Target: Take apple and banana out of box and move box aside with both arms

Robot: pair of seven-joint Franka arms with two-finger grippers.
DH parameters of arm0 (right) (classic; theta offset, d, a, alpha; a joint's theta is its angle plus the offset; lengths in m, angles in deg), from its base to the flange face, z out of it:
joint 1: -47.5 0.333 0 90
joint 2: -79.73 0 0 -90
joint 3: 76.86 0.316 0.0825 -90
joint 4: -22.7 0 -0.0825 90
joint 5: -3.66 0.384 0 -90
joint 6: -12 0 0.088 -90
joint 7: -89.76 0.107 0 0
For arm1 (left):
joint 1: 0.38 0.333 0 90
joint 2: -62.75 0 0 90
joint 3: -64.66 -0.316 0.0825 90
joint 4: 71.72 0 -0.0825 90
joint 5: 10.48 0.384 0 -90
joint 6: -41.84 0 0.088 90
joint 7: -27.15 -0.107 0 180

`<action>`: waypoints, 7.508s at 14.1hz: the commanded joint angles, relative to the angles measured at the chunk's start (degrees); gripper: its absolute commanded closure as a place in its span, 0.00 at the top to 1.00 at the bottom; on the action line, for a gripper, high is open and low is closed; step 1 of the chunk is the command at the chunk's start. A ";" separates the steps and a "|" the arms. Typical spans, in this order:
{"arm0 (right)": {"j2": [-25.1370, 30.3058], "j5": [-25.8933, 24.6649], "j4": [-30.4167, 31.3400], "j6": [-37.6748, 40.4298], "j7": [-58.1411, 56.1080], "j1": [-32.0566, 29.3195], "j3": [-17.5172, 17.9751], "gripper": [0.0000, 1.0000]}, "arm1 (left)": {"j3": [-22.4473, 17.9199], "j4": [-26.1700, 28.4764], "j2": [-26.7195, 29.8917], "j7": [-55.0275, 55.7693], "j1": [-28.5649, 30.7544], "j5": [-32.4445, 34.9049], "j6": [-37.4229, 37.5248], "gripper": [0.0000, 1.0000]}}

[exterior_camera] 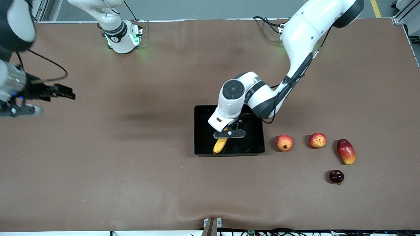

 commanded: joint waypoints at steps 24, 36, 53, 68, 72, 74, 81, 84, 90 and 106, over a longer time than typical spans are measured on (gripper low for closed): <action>-33.92 7.84 -13.55 -27.64 26.66 33.07 -0.17 1.00 | -0.25 -1.64 -8.52 -40.81 32.25 1.40 -4.77 0.00; -35.34 2.94 -7.92 -36.26 34.13 37.47 -0.44 0.10 | -2.53 0.56 -5.90 -40.73 32.60 1.58 -3.90 1.00; -23.75 2.57 -7.84 -23.54 34.85 28.43 -0.43 0.00 | -0.60 -0.76 30.75 -41.52 33.04 -10.71 28.17 1.00; -16.08 -1.02 2.10 -19.90 -6.88 -9.70 -0.52 0.00 | -19.31 0.65 42.98 -43.98 18.03 -21.10 42.78 1.00; -21.70 -2.63 1.57 -27.98 -19.35 -17.97 -0.52 0.00 | -19.14 0.65 43.25 -43.98 18.19 -21.27 43.13 1.00; -23.29 -2.36 1.57 -29.84 -22.11 -20.79 -0.43 0.00 | -19.06 0.74 43.16 -43.98 18.10 -21.27 43.13 1.00; -28.83 0.28 1.66 -29.84 -22.20 -25.37 -0.17 0.00 | -18.88 2.05 42.89 -43.98 17.92 -21.27 43.13 1.00; -28.49 0.10 2.01 -28.79 -22.29 -25.19 -0.17 1.00 | -18.79 1.97 43.16 -43.98 17.75 -21.88 43.13 1.00; -22.34 -0.42 0.26 -22.73 -22.29 -24.58 -0.08 1.00 | -19.06 1.97 42.63 -43.98 18.10 -24.17 43.13 1.00; 8.24 -0.42 5.96 -11.68 2.91 -4.28 0.09 1.00 | -19.41 1.53 42.63 -43.89 18.45 -23.47 42.51 1.00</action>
